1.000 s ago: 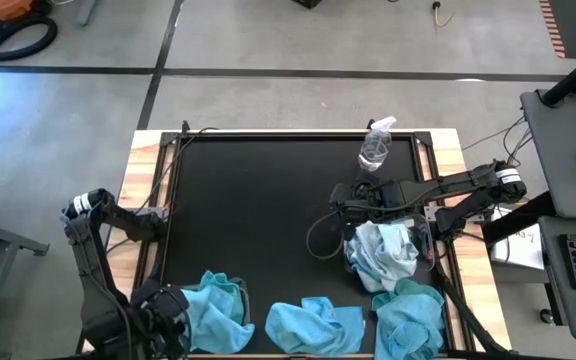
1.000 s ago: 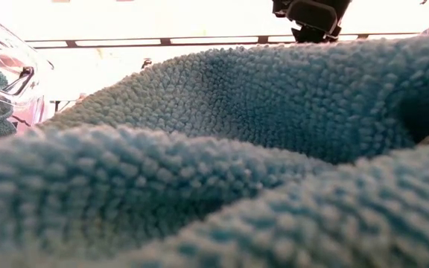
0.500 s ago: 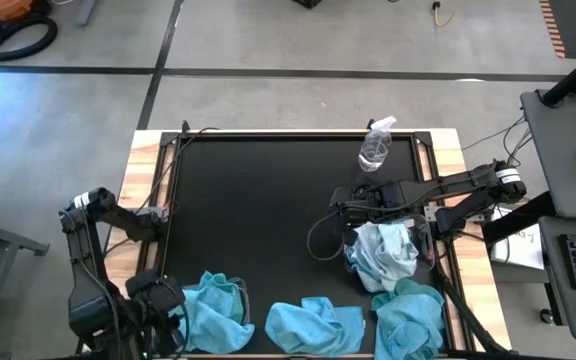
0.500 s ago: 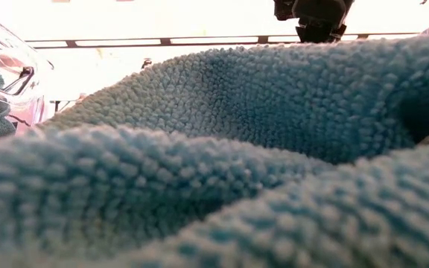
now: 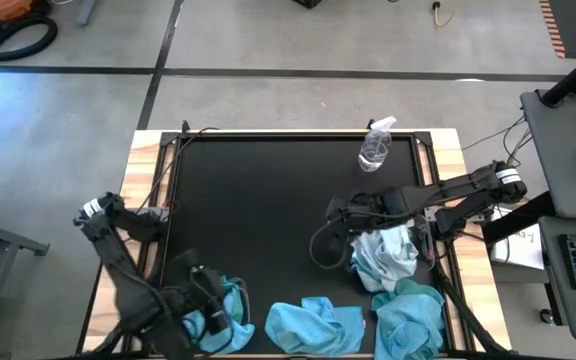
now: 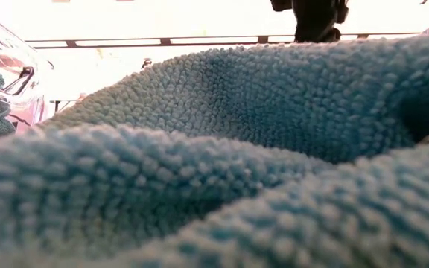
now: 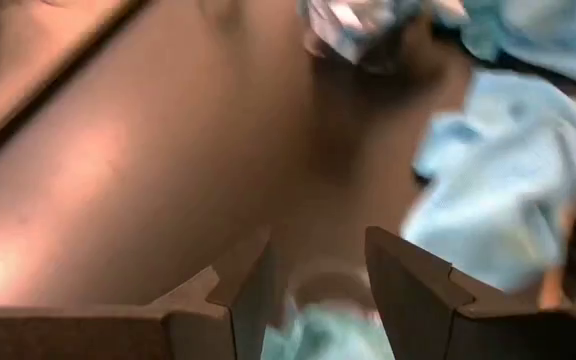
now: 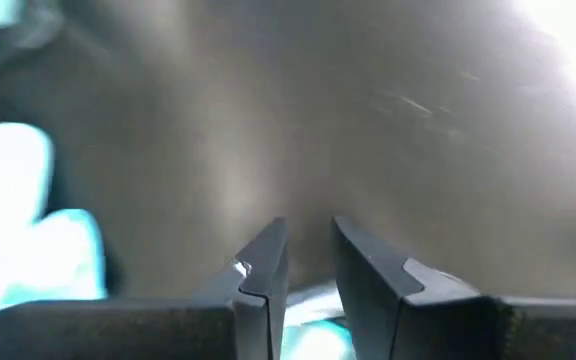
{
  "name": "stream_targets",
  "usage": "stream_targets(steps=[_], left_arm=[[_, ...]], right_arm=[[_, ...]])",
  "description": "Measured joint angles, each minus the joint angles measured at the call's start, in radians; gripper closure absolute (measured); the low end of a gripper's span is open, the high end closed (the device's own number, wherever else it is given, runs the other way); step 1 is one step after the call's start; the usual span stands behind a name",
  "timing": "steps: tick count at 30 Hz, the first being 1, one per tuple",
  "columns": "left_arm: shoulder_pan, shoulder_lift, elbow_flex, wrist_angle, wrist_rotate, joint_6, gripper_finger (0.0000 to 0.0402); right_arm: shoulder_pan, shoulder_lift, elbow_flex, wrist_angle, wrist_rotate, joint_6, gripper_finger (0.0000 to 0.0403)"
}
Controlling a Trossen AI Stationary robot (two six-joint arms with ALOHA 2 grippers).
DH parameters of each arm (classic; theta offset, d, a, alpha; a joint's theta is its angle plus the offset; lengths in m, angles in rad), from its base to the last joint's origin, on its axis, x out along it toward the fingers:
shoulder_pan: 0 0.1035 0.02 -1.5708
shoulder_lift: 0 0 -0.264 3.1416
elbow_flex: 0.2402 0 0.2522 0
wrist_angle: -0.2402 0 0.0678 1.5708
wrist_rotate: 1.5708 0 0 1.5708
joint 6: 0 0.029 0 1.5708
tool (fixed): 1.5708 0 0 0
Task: Sort microfiber towel by color & place in baskets
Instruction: Put the blue microfiber towel into the left transparent bin
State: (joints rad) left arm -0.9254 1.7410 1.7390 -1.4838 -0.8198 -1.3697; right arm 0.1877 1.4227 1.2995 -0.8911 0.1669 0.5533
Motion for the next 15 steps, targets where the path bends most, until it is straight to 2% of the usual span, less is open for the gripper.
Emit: stream_targets(steps=[3,8,15], left_arm=[[0.053,0.028,0.000,0.000,-0.009,0.015,0.0257],[0.124,0.077,-0.001,0.007,0.013,0.142,0.0257],[0.200,0.111,-0.001,0.007,0.047,0.239,0.0257]], right_arm=[[0.054,0.000,0.000,0.080,-0.019,0.006,0.0330],[0.177,0.000,0.000,0.173,-0.022,0.066,0.0330],[0.357,0.004,0.000,0.195,0.039,0.259,0.0330]])
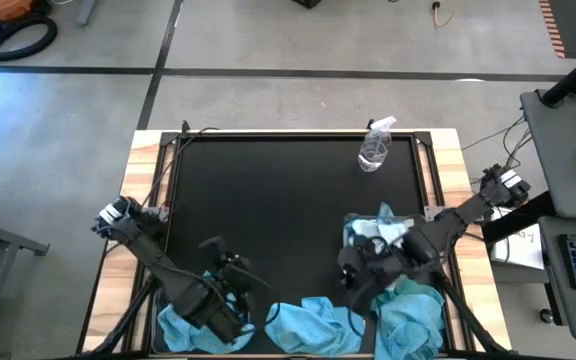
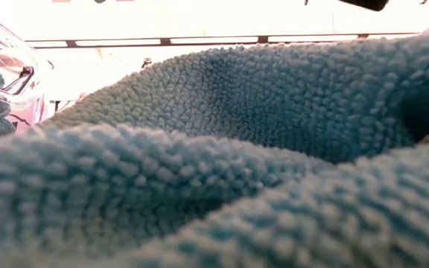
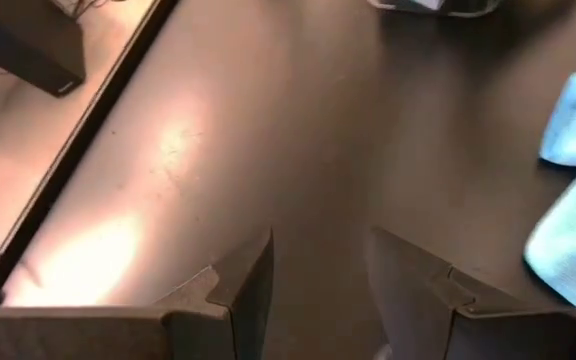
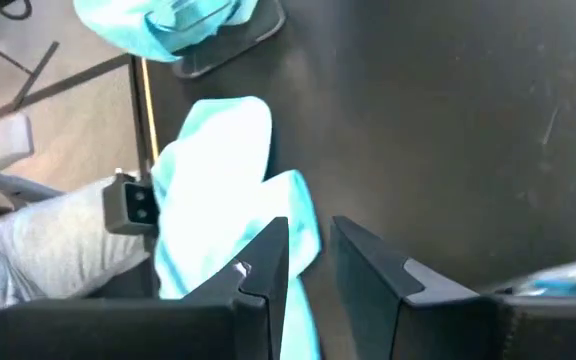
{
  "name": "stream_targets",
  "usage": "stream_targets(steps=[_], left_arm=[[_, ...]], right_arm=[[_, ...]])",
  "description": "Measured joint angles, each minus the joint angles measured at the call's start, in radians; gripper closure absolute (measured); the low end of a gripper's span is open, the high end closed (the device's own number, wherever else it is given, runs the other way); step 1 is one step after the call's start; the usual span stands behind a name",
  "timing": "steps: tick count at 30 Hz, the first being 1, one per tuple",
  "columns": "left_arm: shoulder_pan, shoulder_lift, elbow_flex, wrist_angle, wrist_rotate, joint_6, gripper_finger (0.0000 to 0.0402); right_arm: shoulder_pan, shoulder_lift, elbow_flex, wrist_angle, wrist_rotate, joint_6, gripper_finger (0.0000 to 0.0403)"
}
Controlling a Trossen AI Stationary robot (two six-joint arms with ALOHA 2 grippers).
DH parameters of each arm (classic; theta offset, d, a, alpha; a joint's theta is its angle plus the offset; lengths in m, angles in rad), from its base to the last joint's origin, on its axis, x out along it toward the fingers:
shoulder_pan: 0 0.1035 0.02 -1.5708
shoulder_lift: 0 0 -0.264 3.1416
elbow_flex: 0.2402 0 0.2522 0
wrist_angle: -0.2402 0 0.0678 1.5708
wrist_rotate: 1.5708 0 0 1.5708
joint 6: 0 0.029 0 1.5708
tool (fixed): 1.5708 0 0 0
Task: Sort microfiber towel by color & place in baskets
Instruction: Put the blue microfiber towel into the left transparent bin
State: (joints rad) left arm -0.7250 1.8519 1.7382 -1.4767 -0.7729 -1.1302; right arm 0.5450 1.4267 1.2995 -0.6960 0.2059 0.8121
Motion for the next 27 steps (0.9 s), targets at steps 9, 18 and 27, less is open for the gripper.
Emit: stream_targets(steps=[9,18,27], left_arm=[[0.059,0.000,0.000,0.001,0.061,0.149,0.0277],[0.120,0.000,0.000,0.003,0.106,0.290,0.0288],[0.186,-0.010,0.000,0.000,0.144,0.398,0.0288]], right_arm=[[0.123,0.107,0.000,0.026,0.054,0.176,0.0330],[0.118,0.293,0.091,0.029,-0.066,0.216,0.0330],[0.109,0.421,0.231,0.024,-0.170,0.139,0.0330]])
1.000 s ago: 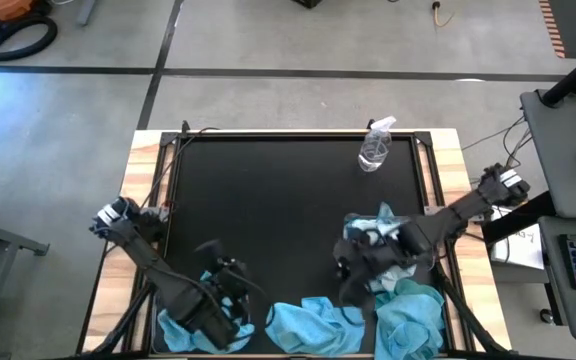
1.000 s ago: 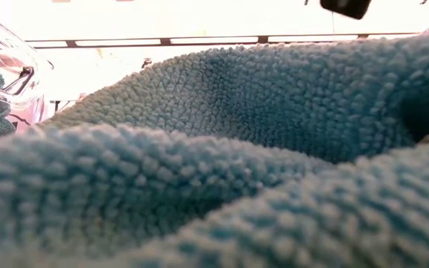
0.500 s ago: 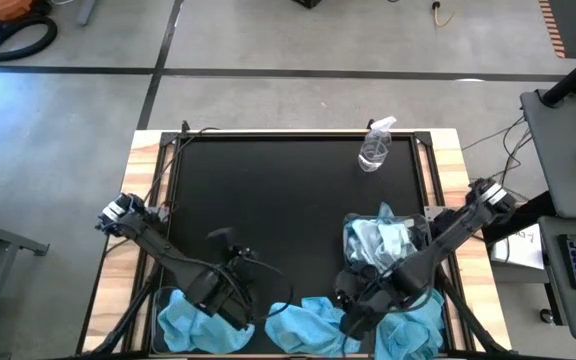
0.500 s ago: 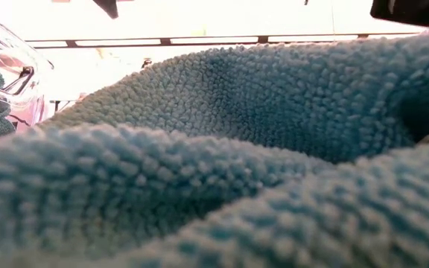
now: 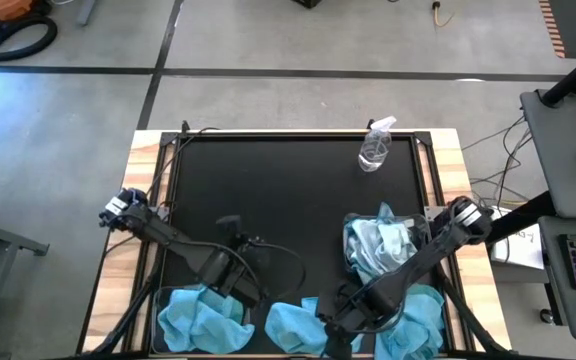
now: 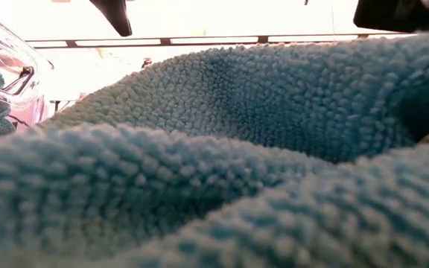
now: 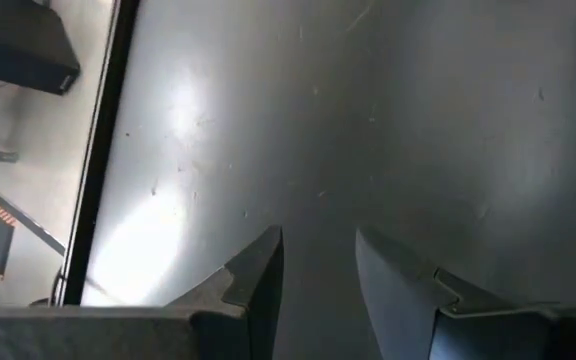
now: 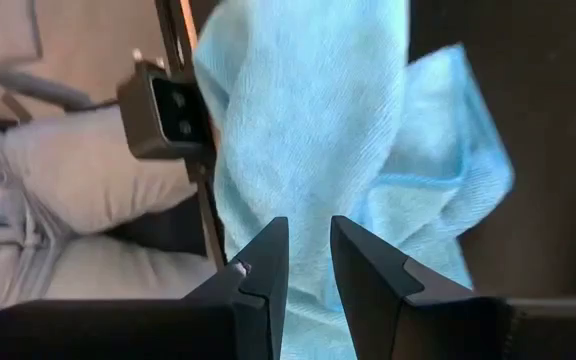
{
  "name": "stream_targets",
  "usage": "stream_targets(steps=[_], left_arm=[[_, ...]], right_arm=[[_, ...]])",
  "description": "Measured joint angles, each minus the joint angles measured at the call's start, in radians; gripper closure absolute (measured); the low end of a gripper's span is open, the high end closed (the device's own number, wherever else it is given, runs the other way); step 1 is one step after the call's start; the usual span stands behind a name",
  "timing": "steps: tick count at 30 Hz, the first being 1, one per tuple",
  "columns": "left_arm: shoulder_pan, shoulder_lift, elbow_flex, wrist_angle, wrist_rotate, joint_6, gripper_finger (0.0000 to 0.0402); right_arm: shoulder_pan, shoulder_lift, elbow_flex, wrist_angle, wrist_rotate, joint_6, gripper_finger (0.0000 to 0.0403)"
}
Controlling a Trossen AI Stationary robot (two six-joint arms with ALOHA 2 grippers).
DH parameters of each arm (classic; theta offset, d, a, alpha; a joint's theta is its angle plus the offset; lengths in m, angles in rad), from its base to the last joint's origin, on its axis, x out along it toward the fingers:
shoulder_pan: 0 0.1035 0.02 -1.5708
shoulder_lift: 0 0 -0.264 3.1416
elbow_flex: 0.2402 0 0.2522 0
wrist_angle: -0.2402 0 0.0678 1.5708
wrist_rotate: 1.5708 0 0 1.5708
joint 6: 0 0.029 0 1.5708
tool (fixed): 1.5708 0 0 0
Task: Sort microfiber towel by color & place in baskets
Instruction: Put the blue microfiber towel into the left transparent bin
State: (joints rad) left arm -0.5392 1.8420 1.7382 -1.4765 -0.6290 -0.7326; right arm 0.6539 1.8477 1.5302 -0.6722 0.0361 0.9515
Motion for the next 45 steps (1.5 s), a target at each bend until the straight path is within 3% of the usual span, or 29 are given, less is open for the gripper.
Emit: stream_targets(steps=[5,17,32,45], left_arm=[[0.015,-0.018,0.000,-0.010,0.027,0.023,0.0288],[0.017,-0.085,0.000,-0.013,0.040,0.018,0.0288],[0.017,-0.123,0.000,-0.017,0.035,0.025,0.0288],[0.017,-0.124,0.000,-0.043,0.033,0.026,0.0288]], right_arm=[[-0.016,0.052,0.009,-0.006,-0.098,0.008,0.0330],[-0.064,0.116,0.007,-0.033,-0.177,-0.079,0.0330],[-0.110,0.120,-0.018,-0.035,-0.193,-0.138,0.0330],[-0.118,0.119,-0.116,0.010,-0.193,-0.109,0.0317]])
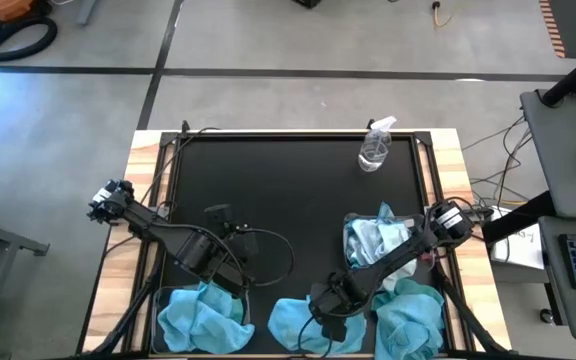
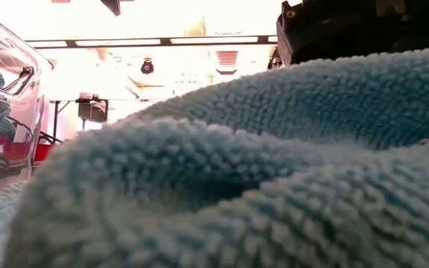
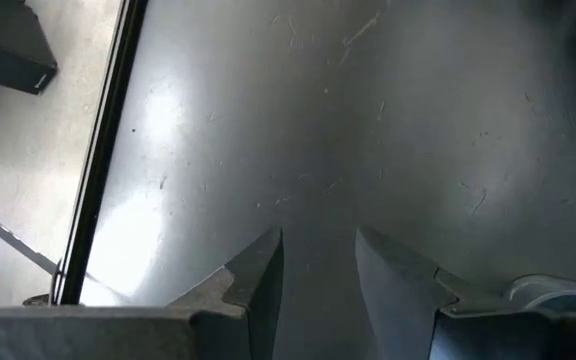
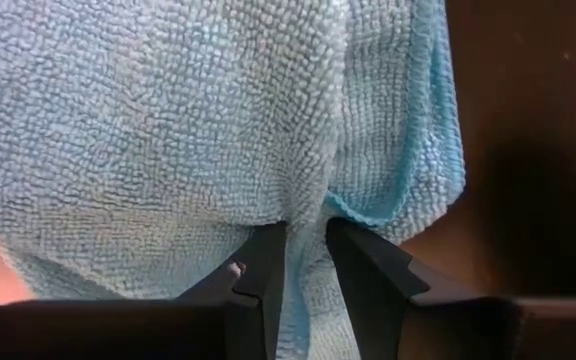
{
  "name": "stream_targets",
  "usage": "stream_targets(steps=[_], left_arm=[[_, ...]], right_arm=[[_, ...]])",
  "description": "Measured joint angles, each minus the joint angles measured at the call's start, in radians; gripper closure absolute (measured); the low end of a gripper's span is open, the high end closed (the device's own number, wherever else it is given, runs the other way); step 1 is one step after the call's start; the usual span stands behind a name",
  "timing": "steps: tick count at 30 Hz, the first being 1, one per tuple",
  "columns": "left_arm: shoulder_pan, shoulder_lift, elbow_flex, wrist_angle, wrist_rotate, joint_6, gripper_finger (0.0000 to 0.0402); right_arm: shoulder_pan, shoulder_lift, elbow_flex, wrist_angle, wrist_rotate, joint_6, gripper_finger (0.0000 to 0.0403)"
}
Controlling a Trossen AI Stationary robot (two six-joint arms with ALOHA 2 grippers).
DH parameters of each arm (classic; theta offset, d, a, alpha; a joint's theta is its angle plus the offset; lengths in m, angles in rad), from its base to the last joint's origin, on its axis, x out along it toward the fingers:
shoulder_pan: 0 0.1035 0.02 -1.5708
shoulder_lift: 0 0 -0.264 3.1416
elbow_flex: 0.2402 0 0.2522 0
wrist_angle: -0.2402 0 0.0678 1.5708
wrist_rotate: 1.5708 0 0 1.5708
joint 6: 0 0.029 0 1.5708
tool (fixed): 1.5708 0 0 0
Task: Sort microfiber towel by color & place in baskets
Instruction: Put the blue microfiber towel into the left transparent bin
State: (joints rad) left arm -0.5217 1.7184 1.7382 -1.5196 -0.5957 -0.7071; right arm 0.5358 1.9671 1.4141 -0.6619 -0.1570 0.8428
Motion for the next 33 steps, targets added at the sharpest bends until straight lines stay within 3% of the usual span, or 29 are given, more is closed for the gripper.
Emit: stream_targets(steps=[14,18,25,33], left_arm=[[0.000,0.000,0.000,-0.005,-0.023,0.007,0.0288],[0.000,0.000,0.000,-0.005,-0.023,0.010,0.0288],[0.000,0.000,0.000,-0.005,-0.023,0.010,0.0288],[0.000,0.000,0.000,-0.008,-0.023,0.004,0.0288]], right_arm=[[-0.024,-0.002,-0.025,0.059,0.000,-0.032,0.0266],[-0.031,-0.002,-0.025,0.059,0.000,-0.032,0.0291],[-0.032,-0.002,-0.024,0.061,-0.002,-0.033,0.0385],[-0.033,-0.027,0.066,0.046,-0.044,-0.074,0.0394]])
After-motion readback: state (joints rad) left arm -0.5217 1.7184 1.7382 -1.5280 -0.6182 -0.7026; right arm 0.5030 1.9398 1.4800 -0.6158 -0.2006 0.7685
